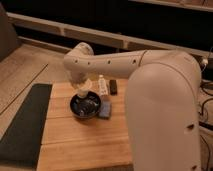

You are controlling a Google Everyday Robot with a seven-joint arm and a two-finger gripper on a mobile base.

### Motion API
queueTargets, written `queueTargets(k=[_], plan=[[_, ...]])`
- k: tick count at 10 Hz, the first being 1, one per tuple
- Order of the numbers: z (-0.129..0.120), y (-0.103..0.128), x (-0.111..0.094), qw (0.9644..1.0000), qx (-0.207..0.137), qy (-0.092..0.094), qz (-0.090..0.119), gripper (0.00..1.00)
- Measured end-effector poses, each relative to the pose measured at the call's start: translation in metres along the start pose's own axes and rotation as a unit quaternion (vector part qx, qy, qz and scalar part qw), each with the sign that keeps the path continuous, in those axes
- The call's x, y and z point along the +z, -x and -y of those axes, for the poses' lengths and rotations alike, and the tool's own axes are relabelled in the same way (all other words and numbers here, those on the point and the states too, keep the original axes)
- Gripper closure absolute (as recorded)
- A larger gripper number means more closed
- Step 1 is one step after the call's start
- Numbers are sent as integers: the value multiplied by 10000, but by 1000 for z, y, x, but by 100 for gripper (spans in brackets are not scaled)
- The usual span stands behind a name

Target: Place the ceramic cup in the ceramic bowl

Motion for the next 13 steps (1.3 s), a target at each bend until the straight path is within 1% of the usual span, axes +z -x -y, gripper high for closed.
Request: queueTargets(k=[1, 2, 3, 4, 6, 7, 8, 10, 11, 13], plan=[[-6, -12, 3, 9999, -16, 50, -157, 100], [-3, -23, 7, 9996, -53, -31, -277, 100], [8, -26, 11, 9993, -71, -194, -310, 100], [23, -25, 14, 9989, -100, -388, -261, 100], [44, -17, 20, 9979, -189, -620, -96, 100], [46, -16, 23, 9976, -223, -653, -70, 100], [42, -17, 29, 9975, -268, -642, -75, 100], [38, -25, 39, 9979, -275, -570, -159, 100], [39, -27, 43, 9978, -285, -564, -174, 100], [50, -28, 50, 9973, -337, -623, -181, 100]])
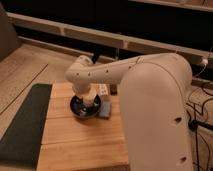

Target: Place the ceramic cup in the ceramic bowl

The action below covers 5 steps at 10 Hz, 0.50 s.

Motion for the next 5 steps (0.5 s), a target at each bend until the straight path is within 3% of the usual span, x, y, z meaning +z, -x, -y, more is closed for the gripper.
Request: queueTargets(k=[3, 5], plan=[[7, -2, 15, 10000, -31, -12, -84, 100], [-3, -2, 26, 9998, -93, 81, -166, 100]])
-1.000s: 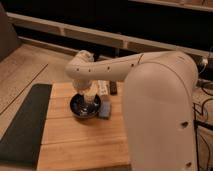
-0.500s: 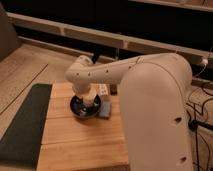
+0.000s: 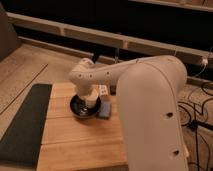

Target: Place the ceramic cup in the ceramic bowl

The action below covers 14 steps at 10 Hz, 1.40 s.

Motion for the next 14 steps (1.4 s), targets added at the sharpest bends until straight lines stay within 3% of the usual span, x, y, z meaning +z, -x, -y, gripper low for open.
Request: queueTargets(k=[2, 8, 14], plan=[[-9, 1, 4, 9999, -71, 83, -44, 97], [-13, -1, 8, 9994, -226, 139, -214, 38], [-6, 15, -8, 9996, -189, 204, -109, 35]])
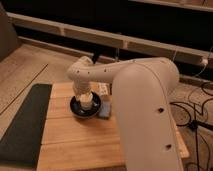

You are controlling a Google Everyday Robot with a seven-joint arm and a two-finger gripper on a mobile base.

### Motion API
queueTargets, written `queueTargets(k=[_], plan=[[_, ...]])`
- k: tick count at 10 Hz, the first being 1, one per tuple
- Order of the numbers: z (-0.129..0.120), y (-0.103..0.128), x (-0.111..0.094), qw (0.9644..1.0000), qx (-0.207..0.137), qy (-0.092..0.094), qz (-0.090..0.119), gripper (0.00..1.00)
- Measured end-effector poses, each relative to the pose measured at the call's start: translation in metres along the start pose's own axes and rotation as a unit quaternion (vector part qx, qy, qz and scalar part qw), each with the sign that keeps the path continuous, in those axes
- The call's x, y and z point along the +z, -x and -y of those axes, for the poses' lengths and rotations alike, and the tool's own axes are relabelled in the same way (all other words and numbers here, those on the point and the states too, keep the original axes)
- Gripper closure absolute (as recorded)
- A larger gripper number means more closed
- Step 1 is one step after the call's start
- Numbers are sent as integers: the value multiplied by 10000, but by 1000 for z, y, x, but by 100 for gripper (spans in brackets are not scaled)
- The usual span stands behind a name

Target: Place the ceramic cup in the ceramic bowl

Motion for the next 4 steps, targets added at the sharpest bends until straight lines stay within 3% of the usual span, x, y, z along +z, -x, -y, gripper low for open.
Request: queueTargets(k=[2, 4], plan=[[1, 11, -20, 9998, 6, 26, 179, 35], [14, 18, -63, 9986, 248, 42, 468, 35]])
